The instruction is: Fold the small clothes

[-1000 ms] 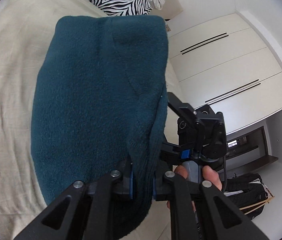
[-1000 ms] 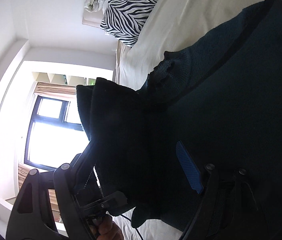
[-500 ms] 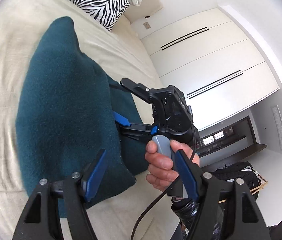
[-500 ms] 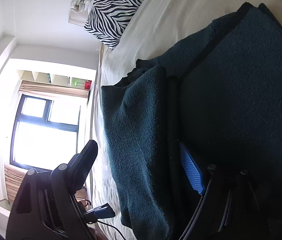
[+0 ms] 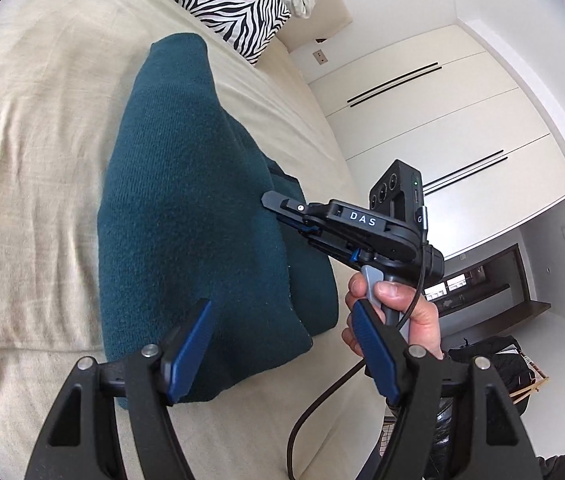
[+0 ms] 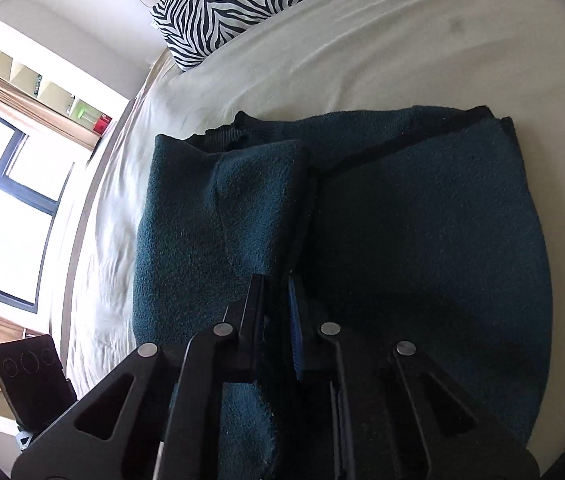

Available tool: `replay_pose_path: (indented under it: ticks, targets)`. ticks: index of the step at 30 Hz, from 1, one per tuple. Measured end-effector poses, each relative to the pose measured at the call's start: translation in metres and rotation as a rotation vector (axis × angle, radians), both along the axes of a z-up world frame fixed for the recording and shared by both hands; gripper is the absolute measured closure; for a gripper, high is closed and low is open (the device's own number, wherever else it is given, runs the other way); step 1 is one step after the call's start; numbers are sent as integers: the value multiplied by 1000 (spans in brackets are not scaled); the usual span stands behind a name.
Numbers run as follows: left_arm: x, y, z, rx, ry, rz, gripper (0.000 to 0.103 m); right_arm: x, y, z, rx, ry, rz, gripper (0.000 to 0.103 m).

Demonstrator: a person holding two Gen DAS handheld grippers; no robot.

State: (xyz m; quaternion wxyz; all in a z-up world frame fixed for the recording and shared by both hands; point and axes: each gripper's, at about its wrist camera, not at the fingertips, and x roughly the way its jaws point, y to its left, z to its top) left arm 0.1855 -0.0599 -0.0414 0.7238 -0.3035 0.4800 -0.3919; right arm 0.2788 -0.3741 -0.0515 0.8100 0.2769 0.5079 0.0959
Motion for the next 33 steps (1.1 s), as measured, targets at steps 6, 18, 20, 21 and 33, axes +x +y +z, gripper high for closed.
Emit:
replay_pose_path:
  ticks: [6, 18, 20, 21, 33]
  targets:
    - [3, -3, 1, 3, 3, 6, 28, -11, -51, 11, 54, 2, -35, 103]
    - [1, -7, -7, -7, 16, 14, 28, -17, -23, -6, 260, -40, 3, 28]
    - [1, -3, -8, -12, 17, 20, 27, -13, -8, -12, 233, 3, 44, 42]
    - [2, -3, -7, -14, 18, 22, 26, -10, -4, -17, 202, 38, 50, 44]
    - [-4, -2, -14, -24, 19, 16, 25, 5, 29, -15, 72, 50, 72, 88]
